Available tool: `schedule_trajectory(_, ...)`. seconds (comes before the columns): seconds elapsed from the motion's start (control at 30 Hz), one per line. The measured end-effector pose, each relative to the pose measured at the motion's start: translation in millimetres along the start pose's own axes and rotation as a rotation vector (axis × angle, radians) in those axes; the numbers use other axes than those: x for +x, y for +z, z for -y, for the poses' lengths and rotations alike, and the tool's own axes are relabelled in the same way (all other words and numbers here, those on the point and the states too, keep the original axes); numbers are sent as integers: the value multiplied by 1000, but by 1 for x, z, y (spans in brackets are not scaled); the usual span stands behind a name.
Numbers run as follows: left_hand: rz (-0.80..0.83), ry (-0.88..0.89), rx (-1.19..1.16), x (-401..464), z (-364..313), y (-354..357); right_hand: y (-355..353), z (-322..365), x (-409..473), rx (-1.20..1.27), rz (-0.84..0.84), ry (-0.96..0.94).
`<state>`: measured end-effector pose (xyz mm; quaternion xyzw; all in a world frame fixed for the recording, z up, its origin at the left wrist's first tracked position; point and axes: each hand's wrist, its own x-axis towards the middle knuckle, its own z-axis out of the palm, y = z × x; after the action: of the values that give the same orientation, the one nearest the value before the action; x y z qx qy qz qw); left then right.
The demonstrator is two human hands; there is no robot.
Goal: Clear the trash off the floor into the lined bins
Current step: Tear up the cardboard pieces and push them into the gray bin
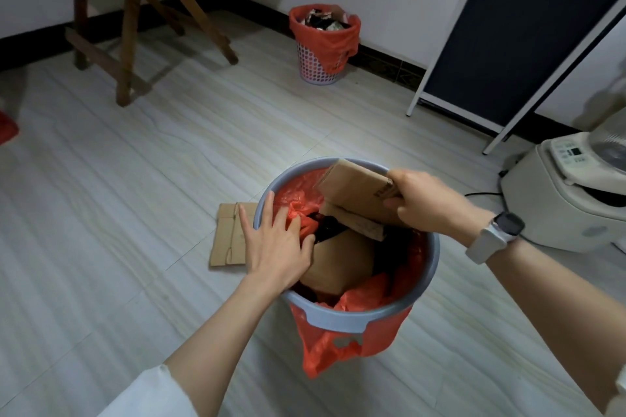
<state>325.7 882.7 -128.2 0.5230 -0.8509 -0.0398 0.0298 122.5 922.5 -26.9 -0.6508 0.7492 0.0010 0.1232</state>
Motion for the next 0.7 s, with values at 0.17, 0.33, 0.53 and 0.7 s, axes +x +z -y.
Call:
schedule_trajectory(0.17,-8,22,-16,-3,-2,-4,-5,24,12,-164,56,6)
schedule_trajectory(0.33,-12,105,13,-1,-1,-7,0,43,44,-278,150,-35)
schedule_trajectory(0.53,-40,-31,33,-1,-2,-6,59,36,64,-167,238,-21)
schedule_trajectory(0.7,-273,-48,-152,1,3,10,76,14,59,127,186,38)
